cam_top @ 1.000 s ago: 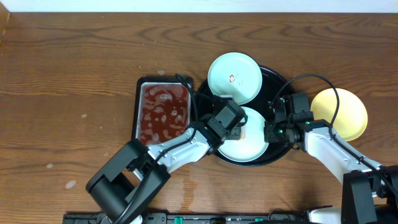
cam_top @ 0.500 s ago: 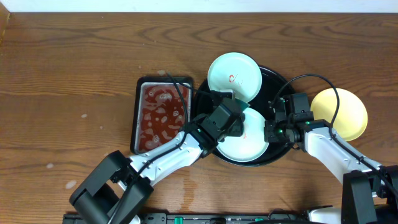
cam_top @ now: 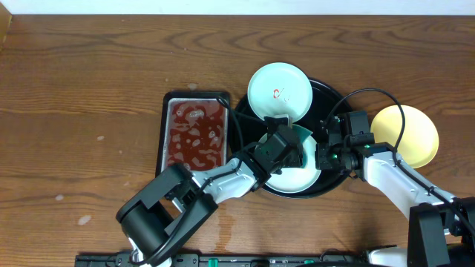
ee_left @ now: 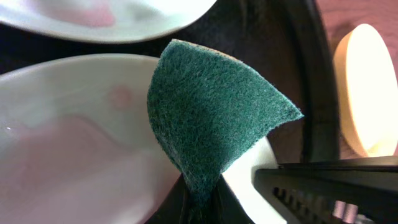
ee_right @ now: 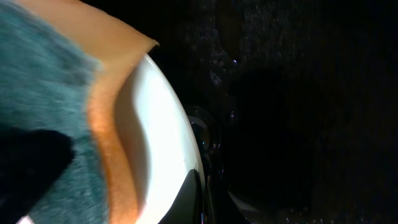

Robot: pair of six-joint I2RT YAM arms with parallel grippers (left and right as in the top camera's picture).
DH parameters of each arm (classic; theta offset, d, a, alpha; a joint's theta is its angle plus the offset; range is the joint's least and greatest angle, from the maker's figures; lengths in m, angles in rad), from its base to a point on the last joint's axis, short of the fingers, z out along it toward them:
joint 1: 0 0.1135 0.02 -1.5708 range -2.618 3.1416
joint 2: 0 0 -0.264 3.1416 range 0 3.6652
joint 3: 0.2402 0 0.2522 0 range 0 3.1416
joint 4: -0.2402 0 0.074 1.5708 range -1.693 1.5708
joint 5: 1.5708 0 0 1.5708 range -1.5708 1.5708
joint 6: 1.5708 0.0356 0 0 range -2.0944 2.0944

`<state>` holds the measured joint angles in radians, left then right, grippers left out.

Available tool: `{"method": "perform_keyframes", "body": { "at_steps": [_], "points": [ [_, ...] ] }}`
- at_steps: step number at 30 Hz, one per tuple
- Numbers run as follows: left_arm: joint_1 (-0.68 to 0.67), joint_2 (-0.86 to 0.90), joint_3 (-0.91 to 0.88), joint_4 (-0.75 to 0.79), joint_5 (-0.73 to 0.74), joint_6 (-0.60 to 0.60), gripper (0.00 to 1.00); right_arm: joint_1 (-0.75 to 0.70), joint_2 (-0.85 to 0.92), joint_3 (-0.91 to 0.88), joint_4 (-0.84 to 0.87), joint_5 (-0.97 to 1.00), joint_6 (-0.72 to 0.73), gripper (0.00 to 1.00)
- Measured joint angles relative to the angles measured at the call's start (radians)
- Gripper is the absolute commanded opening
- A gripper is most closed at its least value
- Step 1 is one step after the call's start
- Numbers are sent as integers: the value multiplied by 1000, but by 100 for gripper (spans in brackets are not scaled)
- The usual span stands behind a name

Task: Clean dirty plates on tray and stack at the side
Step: 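Scrub the mint plate surface with the sponge using left gripper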

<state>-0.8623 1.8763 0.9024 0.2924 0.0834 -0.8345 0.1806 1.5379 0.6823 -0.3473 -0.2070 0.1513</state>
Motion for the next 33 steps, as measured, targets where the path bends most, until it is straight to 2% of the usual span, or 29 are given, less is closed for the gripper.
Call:
{"method": "perform_keyframes", "body": {
  "at_steps": [4,9,18,24,33],
  "points": [
    [1,1,19,-76,-4,6,7,0,0,-2,-3,-5,0,1],
    [0,-17,55,-243,-64,24,7,0,0,-3,-3,-13,0,1],
    [-5,-88,37,-363,-135,105,7,0,0,-3,-3,-13,0,1],
    [-2,-175,0,-363,-169,144,7,0,0,-3,-2,-12,0,1],
    [-2,-180,0,-201,-171,134,7,0,0,-3,-1,-10,0,1]
  ]
}}
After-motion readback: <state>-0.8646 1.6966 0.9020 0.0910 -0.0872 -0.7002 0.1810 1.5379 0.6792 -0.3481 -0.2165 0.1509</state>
